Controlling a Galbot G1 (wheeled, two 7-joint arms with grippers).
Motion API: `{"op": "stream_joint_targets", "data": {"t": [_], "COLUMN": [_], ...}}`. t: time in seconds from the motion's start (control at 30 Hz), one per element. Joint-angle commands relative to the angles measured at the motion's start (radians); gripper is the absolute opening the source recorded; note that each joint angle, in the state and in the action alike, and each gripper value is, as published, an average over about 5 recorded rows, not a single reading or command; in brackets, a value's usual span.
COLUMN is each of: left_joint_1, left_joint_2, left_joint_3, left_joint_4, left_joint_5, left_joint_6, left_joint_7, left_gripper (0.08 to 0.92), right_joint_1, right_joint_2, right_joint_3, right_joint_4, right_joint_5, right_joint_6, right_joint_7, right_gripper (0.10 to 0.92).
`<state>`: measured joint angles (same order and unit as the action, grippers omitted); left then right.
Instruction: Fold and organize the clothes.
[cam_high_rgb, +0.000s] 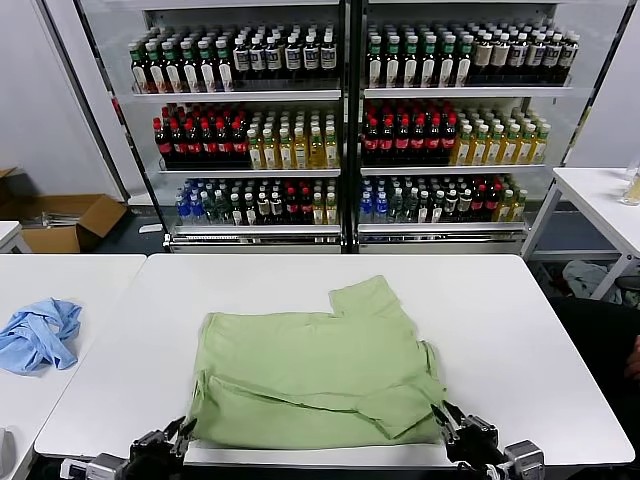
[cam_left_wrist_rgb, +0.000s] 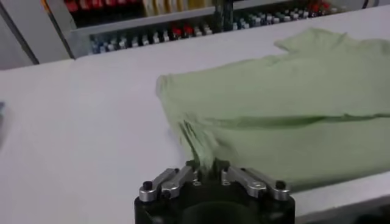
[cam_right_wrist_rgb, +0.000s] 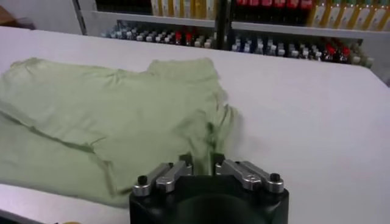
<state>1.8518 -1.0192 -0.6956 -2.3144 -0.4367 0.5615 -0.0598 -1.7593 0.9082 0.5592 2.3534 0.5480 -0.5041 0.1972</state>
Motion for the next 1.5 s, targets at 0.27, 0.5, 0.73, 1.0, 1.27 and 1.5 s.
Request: {"op": "stream_joint_targets", "data": {"t": [0.27,0.5,0.73,1.0,1.27,1.5], "left_joint_1": [-0.331,-0.502,-0.672,-0.854,-0.99,-1.03], "left_joint_2": [0.078,0.128,0.162,0.15,0.123,0.097], "left_joint_3": [0.019,0.087,0.181,0.331,0.419,0.435], "left_joint_4": [0.164,0.362,0.5,0.667,0.846,0.927], "left_joint_5": [-0.164,-0.229,-0.249,-0.244,-0.225,-0.191], "left_joint_6": [-0.087,-0.095,-0.093,-0.093,-0.098,-0.109], "left_joint_7": [0.034,0.061,0.07,0.09,0.132,0.174], "left_gripper": [0.576,0.775,0.822,0.823,0.823,0.822], "right_joint_1": [0.598,0.924,1.118,1.269,1.311,1.314], "right_joint_2": [0.028,0.103,0.195,0.289,0.348,0.388], "right_joint_3": [-0.243,-0.451,-0.582,-0.617,-0.612,-0.612], "right_joint_4": [-0.235,-0.472,-0.709,-0.982,-1.178,-1.267], "right_joint_5": [0.08,0.068,0.061,0.055,0.001,-0.027], "right_joint_6": [-0.072,-0.074,-0.074,-0.072,-0.025,0.016], "right_joint_7": [0.083,0.093,0.097,0.086,0.064,0.053], "right_gripper": [0.689,0.818,0.823,0.823,0.822,0.823]}}
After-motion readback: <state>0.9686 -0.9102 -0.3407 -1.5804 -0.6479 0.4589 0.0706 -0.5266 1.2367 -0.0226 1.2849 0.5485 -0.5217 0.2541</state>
